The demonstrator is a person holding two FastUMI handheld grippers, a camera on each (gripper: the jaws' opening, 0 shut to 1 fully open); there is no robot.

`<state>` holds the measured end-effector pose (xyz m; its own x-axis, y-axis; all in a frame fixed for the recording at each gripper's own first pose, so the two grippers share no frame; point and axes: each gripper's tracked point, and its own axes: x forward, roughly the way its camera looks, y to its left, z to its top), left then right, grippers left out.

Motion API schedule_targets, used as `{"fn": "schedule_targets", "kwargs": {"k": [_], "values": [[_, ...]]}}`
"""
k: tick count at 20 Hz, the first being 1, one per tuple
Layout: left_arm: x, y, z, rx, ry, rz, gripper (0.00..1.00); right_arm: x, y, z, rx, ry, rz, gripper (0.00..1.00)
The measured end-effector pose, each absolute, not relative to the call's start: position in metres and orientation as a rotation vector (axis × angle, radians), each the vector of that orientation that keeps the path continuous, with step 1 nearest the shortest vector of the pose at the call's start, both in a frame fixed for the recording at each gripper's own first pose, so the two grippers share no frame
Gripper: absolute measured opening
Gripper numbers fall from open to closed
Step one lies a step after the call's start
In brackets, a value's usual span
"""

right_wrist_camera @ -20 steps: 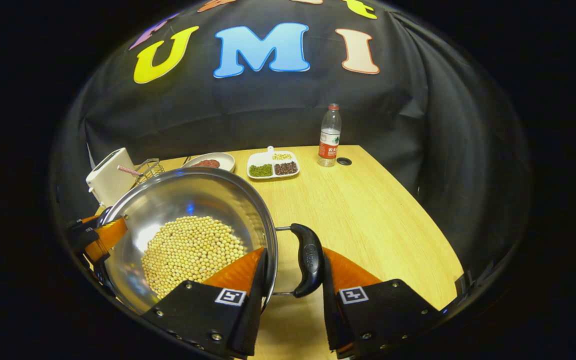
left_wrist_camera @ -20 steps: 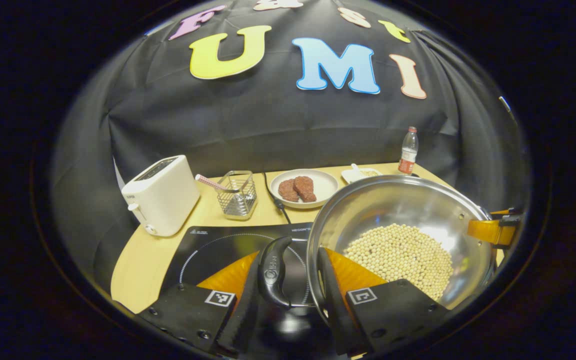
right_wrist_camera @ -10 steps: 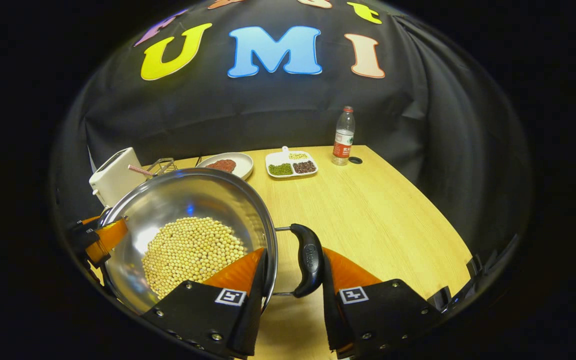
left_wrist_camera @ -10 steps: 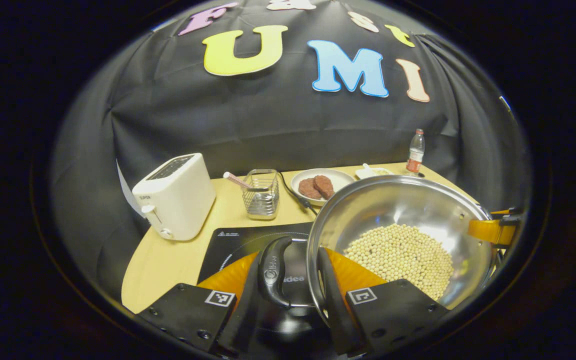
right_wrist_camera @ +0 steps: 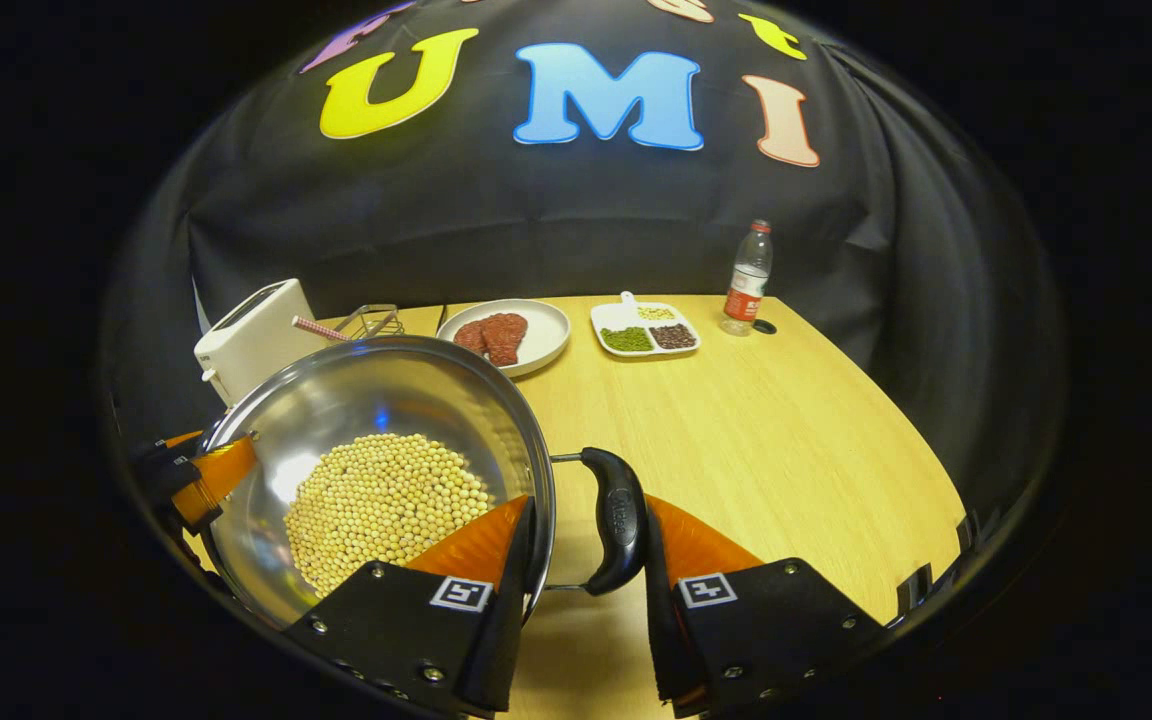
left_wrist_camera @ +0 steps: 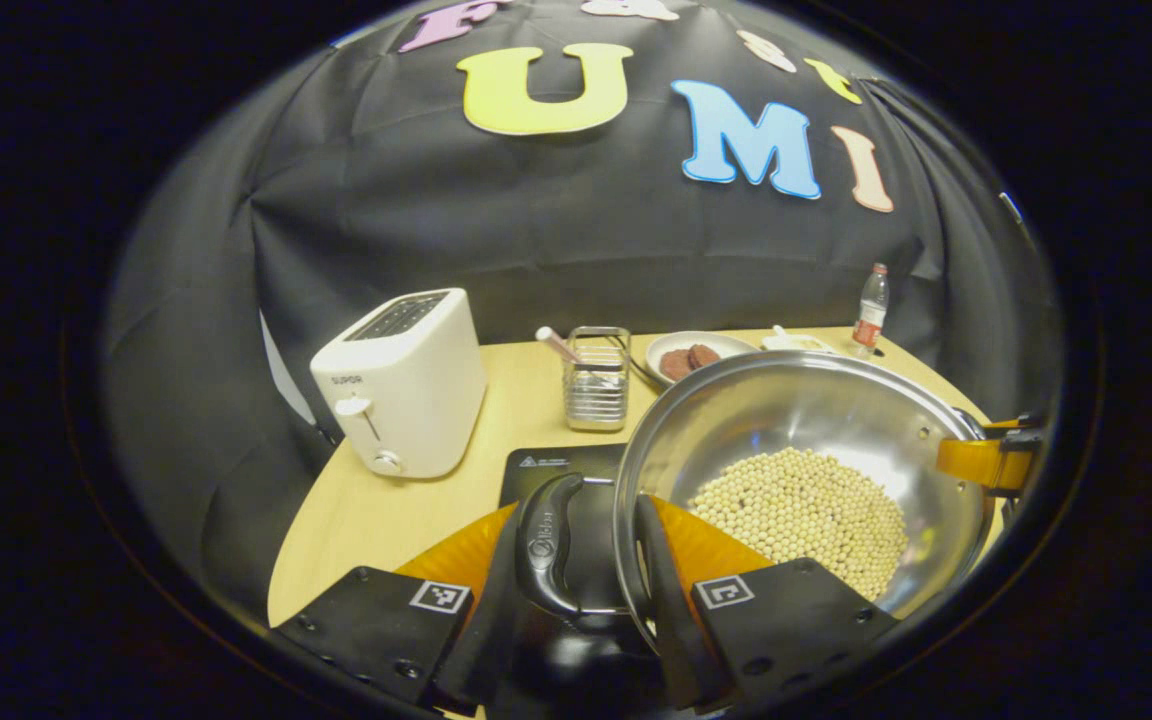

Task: First push the handle of the pot to place it horizontally, then grasp the pot with both hands and set it on the induction cooktop.

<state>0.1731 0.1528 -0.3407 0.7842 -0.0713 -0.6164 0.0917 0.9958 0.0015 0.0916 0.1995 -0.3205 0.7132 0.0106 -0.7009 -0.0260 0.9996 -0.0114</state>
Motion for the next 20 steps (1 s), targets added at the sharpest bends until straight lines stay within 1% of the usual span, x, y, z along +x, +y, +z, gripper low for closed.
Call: {"fn": "schedule_targets", "kwargs": {"k": [3, 4, 5, 7, 8, 9, 10, 11, 12, 13, 14, 15, 16, 17, 18, 19, 20], "values": [[0.178, 0.173, -0.343, 0.037, 0.667, -0.075, 0.68, 0.098, 0.219, -0.326, -0.025, 0.783, 0.041, 0.53], [0.179, 0.179, -0.347, 0.036, 0.672, -0.071, 0.63, 0.101, 0.225, -0.327, -0.025, 0.784, 0.046, 0.53], [0.181, 0.183, -0.35, 0.034, 0.678, -0.065, 0.68, 0.103, 0.23, -0.329, -0.023, 0.788, 0.052, 0.53], [0.184, 0.192, -0.353, 0.036, 0.679, -0.053, 0.68, 0.107, 0.238, -0.334, -0.018, 0.789, 0.064, 0.53], [0.185, 0.195, -0.353, 0.04, 0.677, -0.05, 0.63, 0.107, 0.239, -0.336, -0.016, 0.791, 0.069, 0.53], [0.187, 0.197, -0.355, 0.045, 0.678, -0.048, 0.67, 0.109, 0.24, -0.337, -0.015, 0.791, 0.074, 0.53], [0.187, 0.199, -0.357, 0.044, 0.682, -0.044, 0.67, 0.111, 0.243, -0.34, -0.013, 0.796, 0.077, 0.53], [0.187, 0.2, -0.359, 0.04, 0.688, -0.04, 0.63, 0.111, 0.245, -0.342, -0.014, 0.804, 0.083, 0.53], [0.185, 0.203, -0.361, 0.036, 0.695, -0.034, 0.63, 0.112, 0.246, -0.344, -0.015, 0.805, 0.09, 0.53], [0.185, 0.204, -0.361, 0.034, 0.692, -0.027, 0.68, 0.113, 0.247, -0.344, -0.009, 0.799, 0.093, 0.53], [0.184, 0.204, -0.361, 0.034, 0.689, -0.023, 0.68, 0.114, 0.248, -0.345, -0.007, 0.797, 0.096, 0.53], [0.183, 0.206, -0.361, 0.039, 0.688, -0.015, 0.64, 0.113, 0.249, -0.346, -0.001, 0.799, 0.099, 0.53], [0.183, 0.207, -0.362, 0.046, 0.68, -0.01, 0.65, 0.113, 0.25, -0.345, 0.008, 0.796, 0.104, 0.53], [0.183, 0.207, -0.362, 0.055, 0.675, 0.0, 0.71, 0.113, 0.253, -0.345, 0.012, 0.791, 0.124, 0.55], [0.183, 0.211, -0.361, 0.075, 0.66, 0.022, 0.72, 0.115, 0.256, -0.342, 0.006, 0.772, 0.145, 0.58], [0.184, 0.213, -0.353, 0.101, 0.626, 0.043, 0.82, 0.116, 0.255, -0.338, -0.002, 0.744, 0.168, 0.66], [0.184, 0.212, -0.344, 0.117, 0.596, 0.06, 0.87, 0.118, 0.254, -0.334, -0.015, 0.718, 0.18, 0.74]]}}
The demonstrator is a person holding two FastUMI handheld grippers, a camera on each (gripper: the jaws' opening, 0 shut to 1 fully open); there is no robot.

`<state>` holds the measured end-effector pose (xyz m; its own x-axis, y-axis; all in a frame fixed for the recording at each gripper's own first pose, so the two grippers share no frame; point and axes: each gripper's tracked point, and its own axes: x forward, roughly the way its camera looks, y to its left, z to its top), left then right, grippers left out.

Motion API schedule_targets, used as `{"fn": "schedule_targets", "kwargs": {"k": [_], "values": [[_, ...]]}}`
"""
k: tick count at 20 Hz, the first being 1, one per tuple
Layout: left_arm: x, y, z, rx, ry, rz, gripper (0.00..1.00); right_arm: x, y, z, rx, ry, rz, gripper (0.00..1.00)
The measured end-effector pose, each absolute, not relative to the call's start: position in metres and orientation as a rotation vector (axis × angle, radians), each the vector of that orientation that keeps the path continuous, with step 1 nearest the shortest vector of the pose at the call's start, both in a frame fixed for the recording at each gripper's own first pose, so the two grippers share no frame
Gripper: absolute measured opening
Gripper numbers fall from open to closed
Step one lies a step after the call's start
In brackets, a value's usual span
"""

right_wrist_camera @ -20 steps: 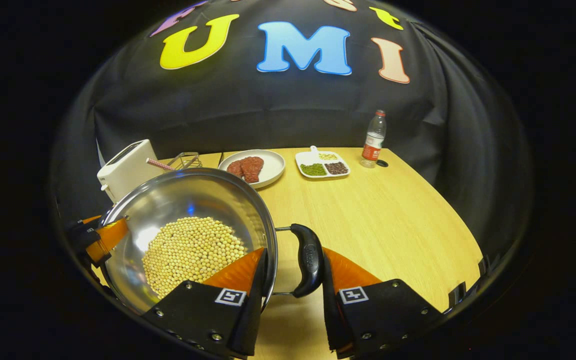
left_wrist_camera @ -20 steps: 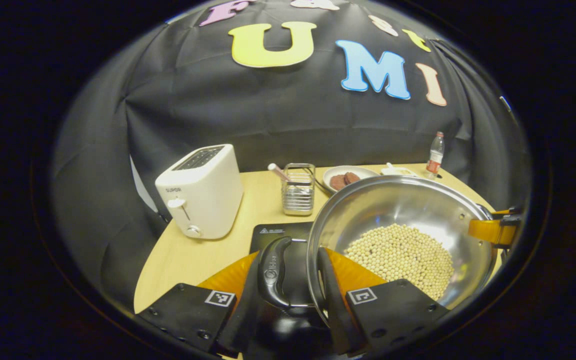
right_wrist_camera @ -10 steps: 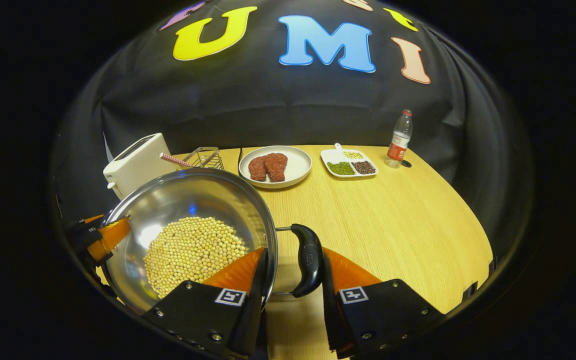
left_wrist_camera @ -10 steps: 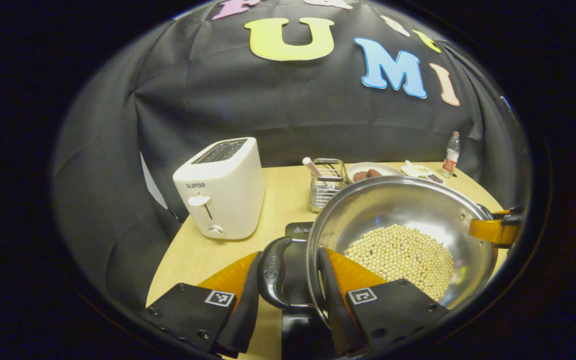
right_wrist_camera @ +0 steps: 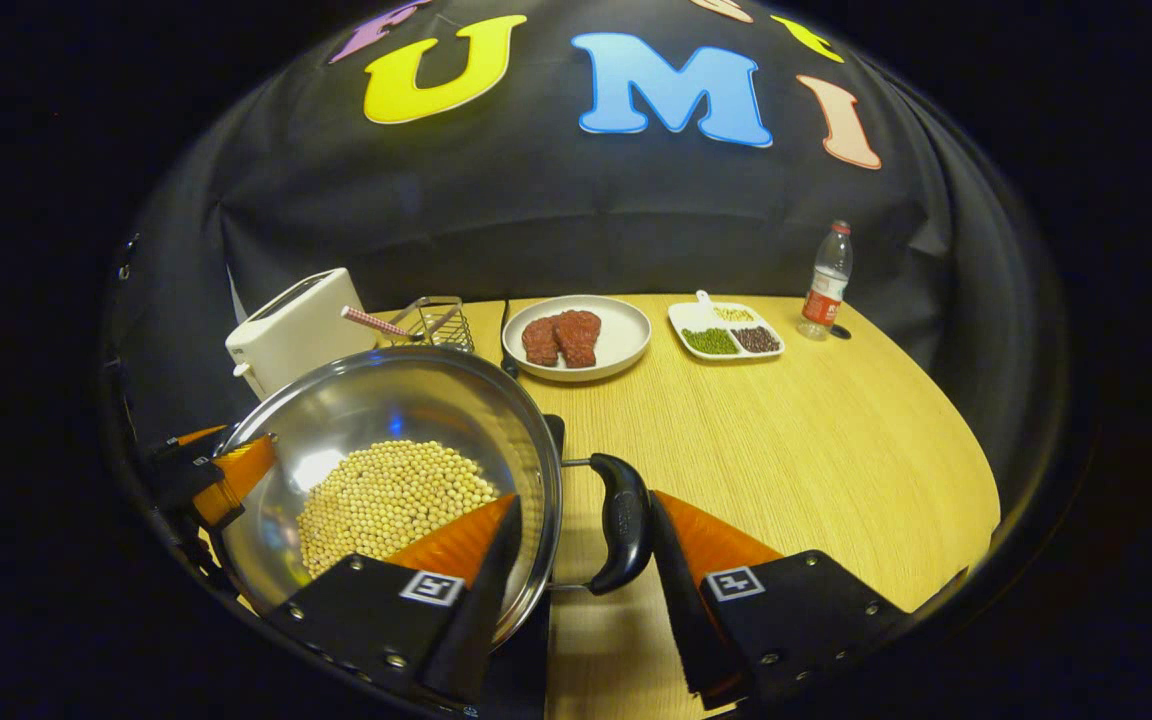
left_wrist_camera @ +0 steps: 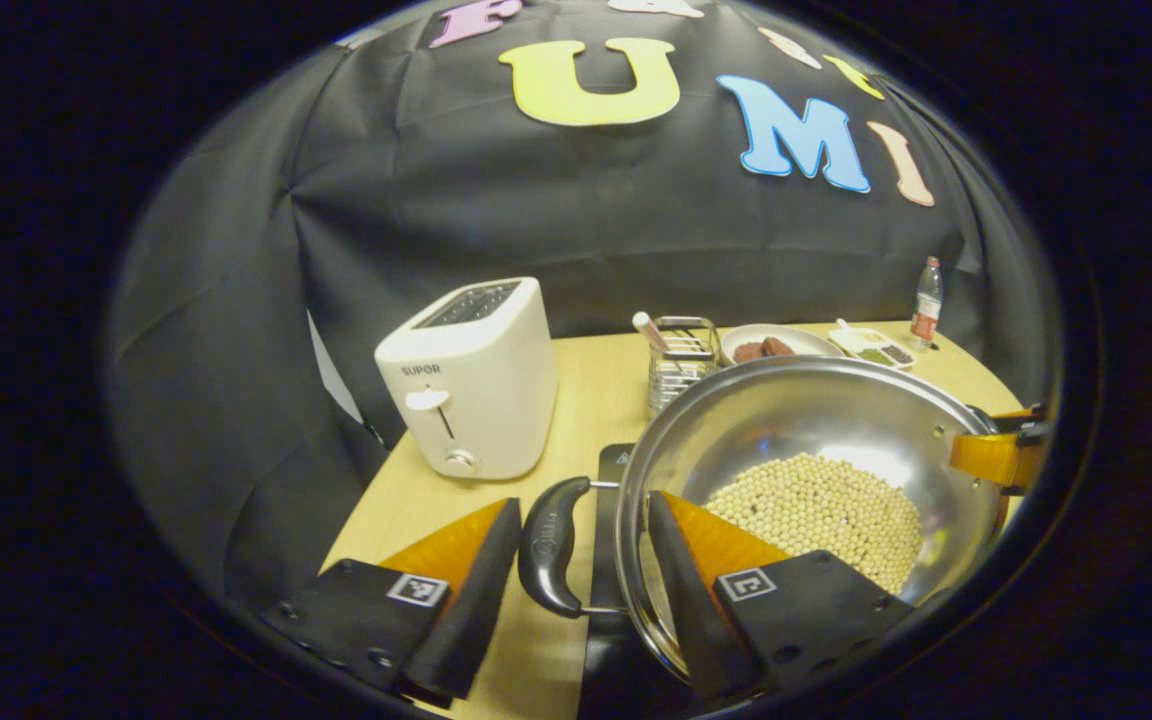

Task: First push the handle of the pot to place it horizontally, then grasp the pot with both hands and set it on the induction cooktop.

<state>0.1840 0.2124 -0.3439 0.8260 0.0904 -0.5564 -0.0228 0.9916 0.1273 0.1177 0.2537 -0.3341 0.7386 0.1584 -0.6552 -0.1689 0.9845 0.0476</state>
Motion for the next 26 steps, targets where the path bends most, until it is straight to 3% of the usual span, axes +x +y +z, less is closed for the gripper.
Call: {"fn": "schedule_targets", "kwargs": {"k": [1, 2, 7, 16, 26], "values": [[0.183, 0.211, -0.335, 0.12, 0.569, 0.076, 1.0, 0.121, 0.249, -0.333, -0.023, 0.696, 0.183, 0.96], [0.18, 0.21, -0.325, 0.122, 0.548, 0.098, 1.0, 0.118, 0.247, -0.326, -0.022, 0.68, 0.19, 1.0], [0.164, 0.182, -0.261, 0.122, 0.43, 0.147, 0.98, 0.116, 0.2, -0.282, -0.021, 0.555, 0.172, 0.98], [0.127, 0.073, -0.161, 0.07, 0.26, 0.084, 0.98, 0.085, 0.109, -0.192, -0.057, 0.355, 0.138, 0.98], [0.057, 0.002, -0.089, 0.049, 0.136, 0.079, 0.98, 0.03, 0.026, -0.147, -0.036, 0.277, 0.131, 0.98]]}}
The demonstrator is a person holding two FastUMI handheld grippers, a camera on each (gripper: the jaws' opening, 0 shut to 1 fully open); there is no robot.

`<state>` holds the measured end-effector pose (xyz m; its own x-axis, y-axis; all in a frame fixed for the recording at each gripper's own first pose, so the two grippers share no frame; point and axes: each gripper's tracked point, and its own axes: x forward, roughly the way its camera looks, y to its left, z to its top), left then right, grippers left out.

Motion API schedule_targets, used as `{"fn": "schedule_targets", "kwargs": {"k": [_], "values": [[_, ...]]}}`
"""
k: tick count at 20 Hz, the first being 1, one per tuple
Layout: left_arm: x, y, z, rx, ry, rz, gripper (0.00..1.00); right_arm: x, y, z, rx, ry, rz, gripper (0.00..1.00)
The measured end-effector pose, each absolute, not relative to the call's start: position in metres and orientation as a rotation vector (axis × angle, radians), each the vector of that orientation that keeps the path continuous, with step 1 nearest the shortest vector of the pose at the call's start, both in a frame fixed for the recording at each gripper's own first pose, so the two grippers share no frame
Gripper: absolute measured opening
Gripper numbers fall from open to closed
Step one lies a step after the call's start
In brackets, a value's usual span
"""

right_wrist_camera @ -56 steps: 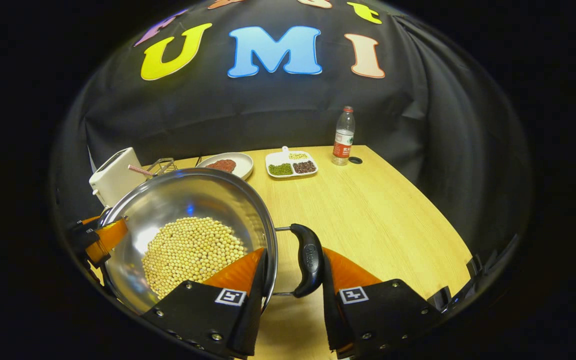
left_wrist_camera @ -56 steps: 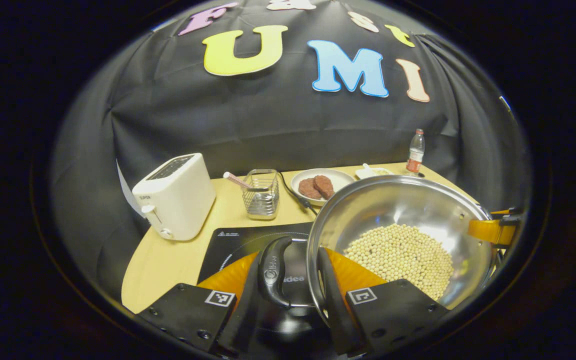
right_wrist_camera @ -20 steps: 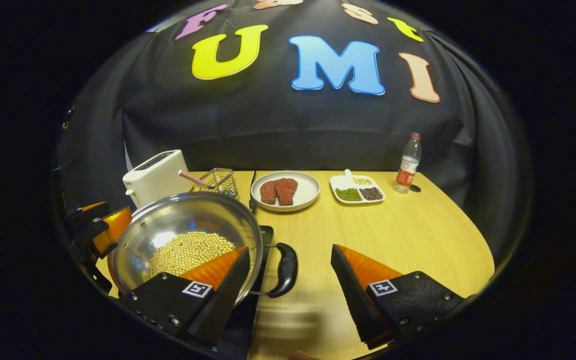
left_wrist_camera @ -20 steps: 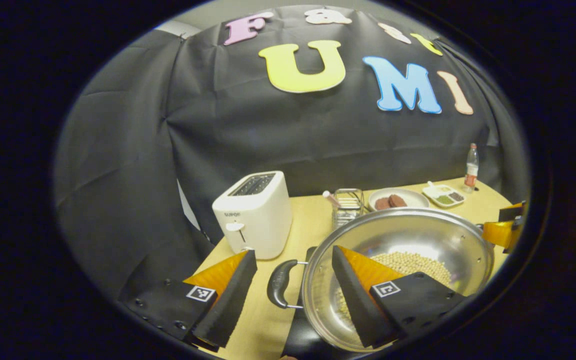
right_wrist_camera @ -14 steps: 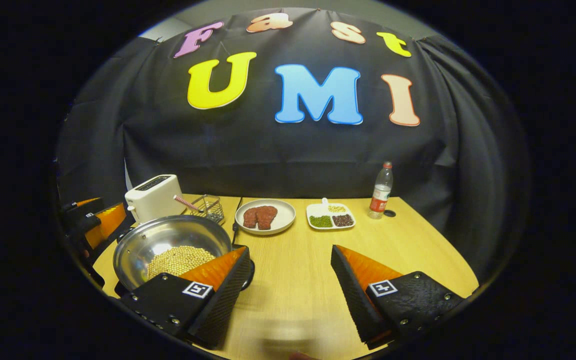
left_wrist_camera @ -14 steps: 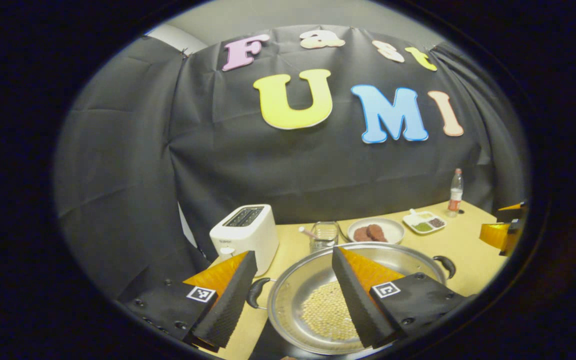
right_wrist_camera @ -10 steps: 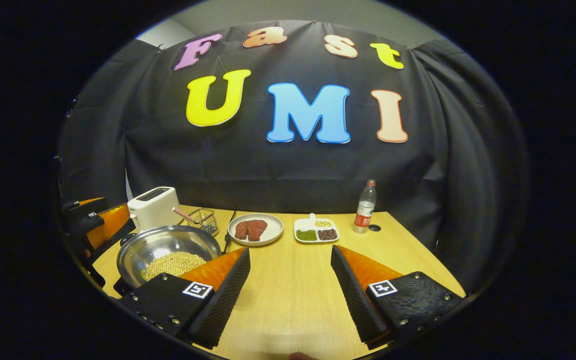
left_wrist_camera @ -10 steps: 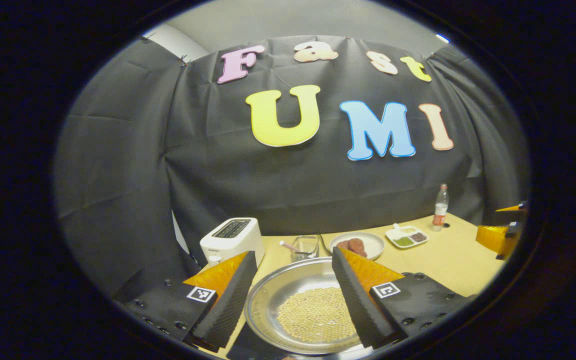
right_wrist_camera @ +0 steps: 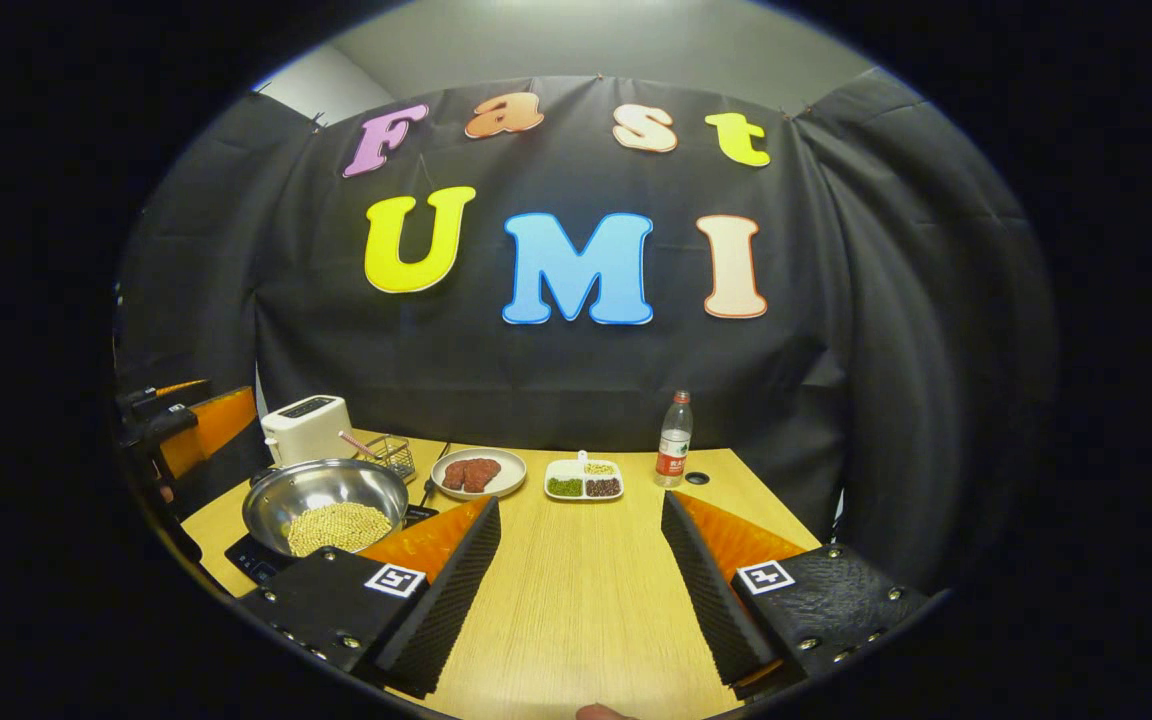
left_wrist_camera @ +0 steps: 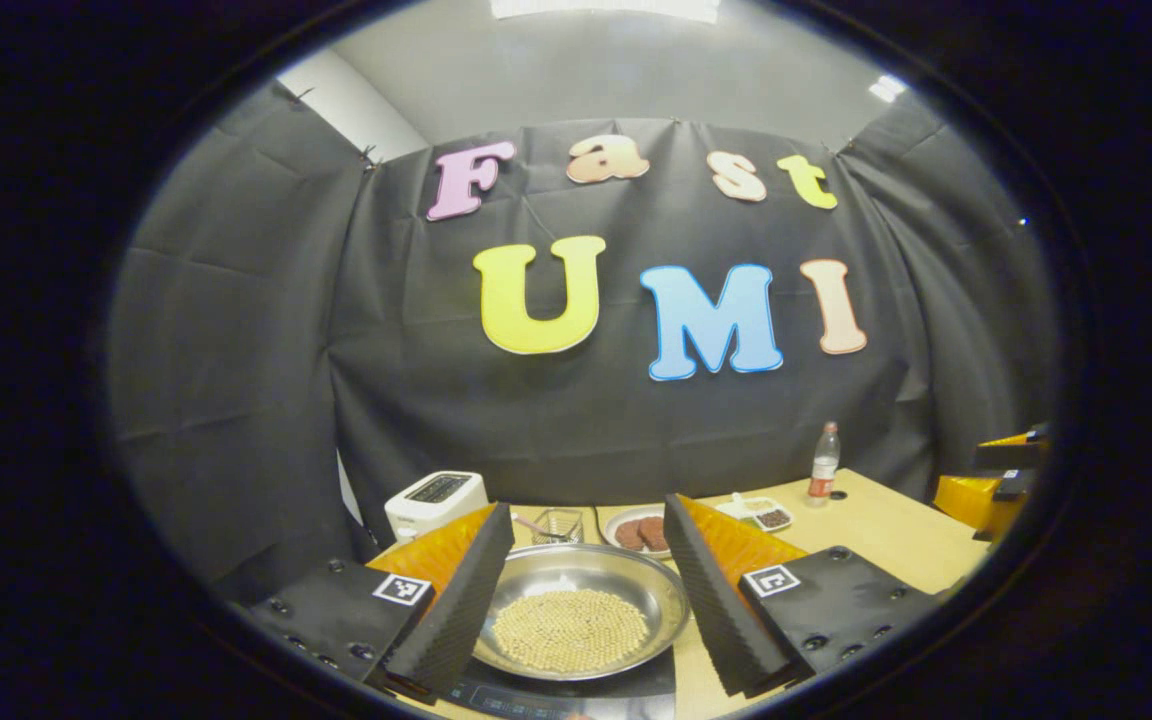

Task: First push the handle of the pot to place it horizontally, then grasp the pot with both hands and set it on the induction cooktop.

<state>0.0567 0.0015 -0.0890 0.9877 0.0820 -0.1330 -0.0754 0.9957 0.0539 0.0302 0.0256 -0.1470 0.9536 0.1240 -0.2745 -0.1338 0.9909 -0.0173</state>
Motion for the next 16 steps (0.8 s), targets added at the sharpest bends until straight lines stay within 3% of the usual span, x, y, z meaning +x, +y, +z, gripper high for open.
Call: {"fn": "schedule_targets", "kwargs": {"k": [4, 7, 14, 16], "values": [[0.021, 0.002, -0.065, 0.044, 0.11, 0.084, 1.0, 0.007, 0.014, -0.118, -0.027, 0.231, 0.104, 0.94], [-0.004, 0.009, -0.043, 0.077, 0.085, 0.077, 0.9, -0.011, 0.016, -0.095, -0.005, 0.198, 0.093, 0.98], [-0.054, 0.02, -0.006, 0.077, 0.025, 0.046, 1.0, -0.061, 0.03, -0.06, -0.015, 0.16, 0.079, 0.98], [-0.064, 0.021, -0.003, 0.061, 0.013, 0.034, 0.98, -0.073, 0.031, -0.054, -0.008, 0.155, 0.063, 0.98]]}}
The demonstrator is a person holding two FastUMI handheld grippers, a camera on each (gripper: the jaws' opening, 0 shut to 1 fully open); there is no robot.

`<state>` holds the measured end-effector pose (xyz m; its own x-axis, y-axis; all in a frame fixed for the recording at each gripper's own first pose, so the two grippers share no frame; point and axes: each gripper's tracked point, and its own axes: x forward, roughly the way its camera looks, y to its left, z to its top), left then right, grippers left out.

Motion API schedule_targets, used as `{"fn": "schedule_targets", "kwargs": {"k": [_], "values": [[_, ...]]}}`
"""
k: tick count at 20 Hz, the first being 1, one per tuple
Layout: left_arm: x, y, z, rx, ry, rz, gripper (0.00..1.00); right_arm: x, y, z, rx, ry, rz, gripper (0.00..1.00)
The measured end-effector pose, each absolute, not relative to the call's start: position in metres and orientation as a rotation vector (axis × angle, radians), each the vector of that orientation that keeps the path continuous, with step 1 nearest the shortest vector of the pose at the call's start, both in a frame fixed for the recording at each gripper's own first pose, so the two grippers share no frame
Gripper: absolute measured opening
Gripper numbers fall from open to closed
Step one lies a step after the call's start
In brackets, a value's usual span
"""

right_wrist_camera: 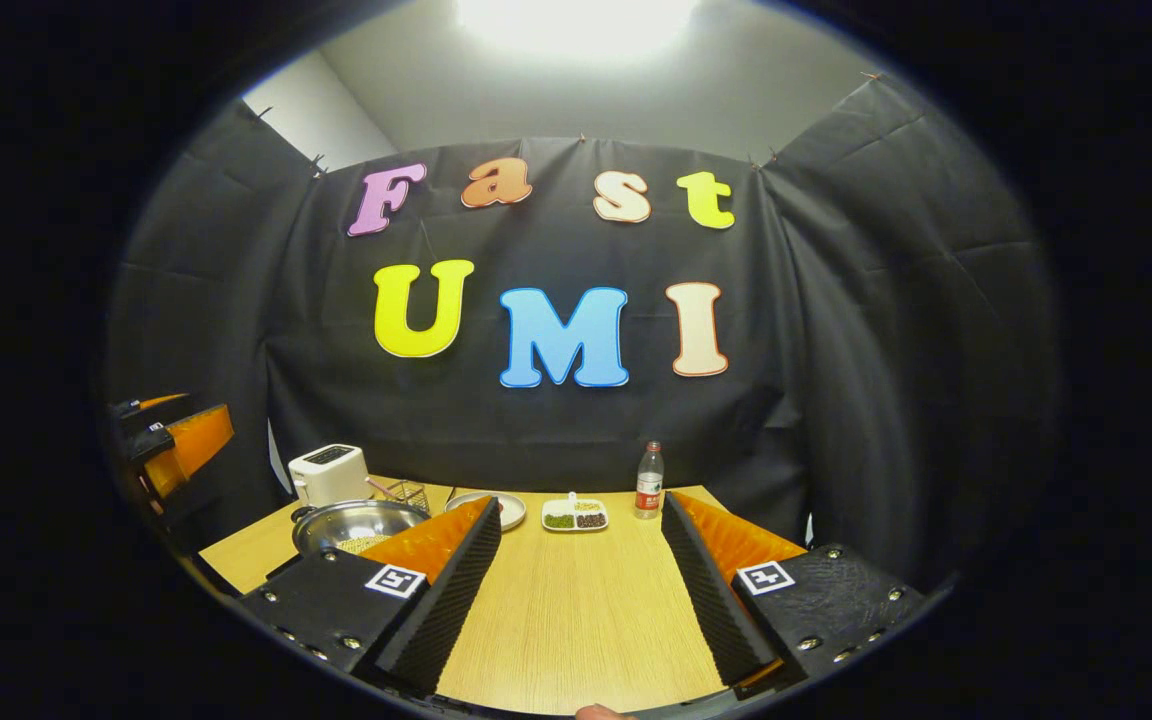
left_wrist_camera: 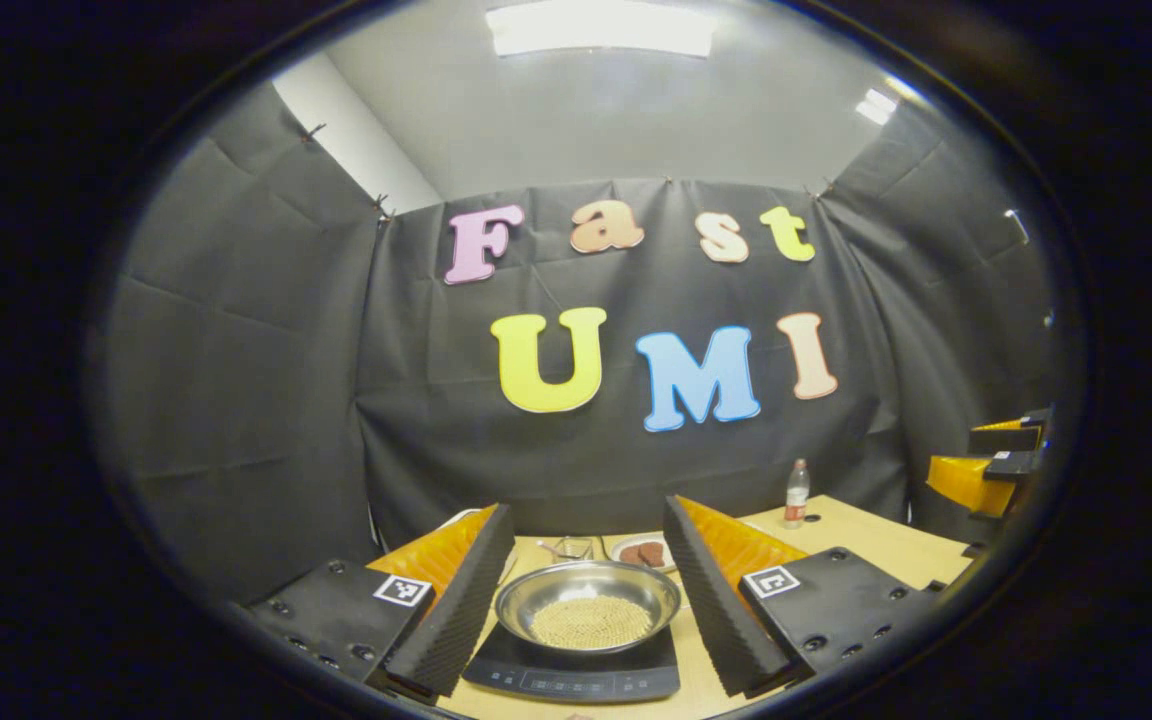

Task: First push the handle of the pot to place it horizontally, then grasp the pot with both hands and set it on the induction cooktop.

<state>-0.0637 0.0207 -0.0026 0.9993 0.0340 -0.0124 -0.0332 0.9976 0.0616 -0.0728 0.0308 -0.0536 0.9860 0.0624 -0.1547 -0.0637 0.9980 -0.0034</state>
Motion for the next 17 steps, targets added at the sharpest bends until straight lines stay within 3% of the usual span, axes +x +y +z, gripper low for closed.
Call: {"fn": "schedule_targets", "kwargs": {"k": [1, 2, 17], "values": [[-0.068, 0.022, -0.001, 0.058, 0.01, 0.03, 0.98, -0.079, 0.031, -0.048, 0.0, 0.145, 0.055, 0.98], [-0.072, 0.025, 0.001, 0.059, 0.004, 0.03, 0.9, -0.084, 0.028, -0.043, 0.004, 0.133, 0.044, 0.98], [-0.109, 0.038, 0.002, 0.053, -0.013, 0.031, 0.9, -0.132, 0.029, -0.021, 0.001, 0.062, 0.03, 0.98]]}}
